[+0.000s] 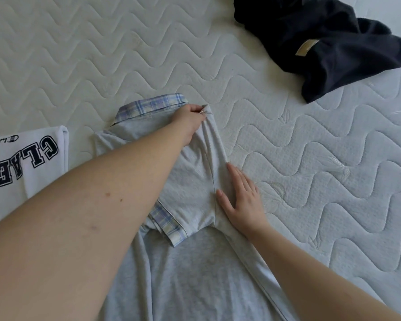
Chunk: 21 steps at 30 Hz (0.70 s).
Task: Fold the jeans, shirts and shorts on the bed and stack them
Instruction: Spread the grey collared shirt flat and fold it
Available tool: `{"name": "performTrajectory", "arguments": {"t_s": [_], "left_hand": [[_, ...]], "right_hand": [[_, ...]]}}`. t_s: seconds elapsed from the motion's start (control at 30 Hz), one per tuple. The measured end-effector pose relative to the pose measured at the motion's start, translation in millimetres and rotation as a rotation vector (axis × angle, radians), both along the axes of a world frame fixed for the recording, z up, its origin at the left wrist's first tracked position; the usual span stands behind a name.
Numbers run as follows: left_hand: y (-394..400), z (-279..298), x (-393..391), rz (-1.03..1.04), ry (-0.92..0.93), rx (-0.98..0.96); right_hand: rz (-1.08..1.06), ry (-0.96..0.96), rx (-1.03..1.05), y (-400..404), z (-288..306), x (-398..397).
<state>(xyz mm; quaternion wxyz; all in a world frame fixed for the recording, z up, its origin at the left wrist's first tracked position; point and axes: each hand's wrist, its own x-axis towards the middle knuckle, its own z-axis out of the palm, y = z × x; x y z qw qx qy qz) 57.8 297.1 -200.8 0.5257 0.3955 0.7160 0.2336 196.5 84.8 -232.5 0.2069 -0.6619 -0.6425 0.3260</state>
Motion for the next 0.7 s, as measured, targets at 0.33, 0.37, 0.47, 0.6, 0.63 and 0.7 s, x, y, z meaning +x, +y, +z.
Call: {"name": "performTrajectory", "arguments": {"t_s": [0.33,0.37,0.47,0.6,0.63,0.7], "left_hand": [[4,26,-28,-0.873,0.499,-0.102],[4,26,-31,-0.886,0.489,-0.102],[5,21,-36,-0.759,0.453,0.008],[-3,11,-39,-0.487,0.449,0.184],[-6,9,-42,-0.499,0.473,0.152],[-14,10,-50,-0.591,0.507,0.046]], "right_hand": [[0.026,-0.057,0.058,-2,-2,-2],[0.029,-0.067,0.057,-2,-2,-2],[0.040,-0.079,0.055,-2,-2,-3],[0.041,-0.074,0.050,-2,-2,-2],[0.043,-0.077,0.050,-2,-2,-2],[0.044,-0.078,0.047,-3,-3,-3]]}}
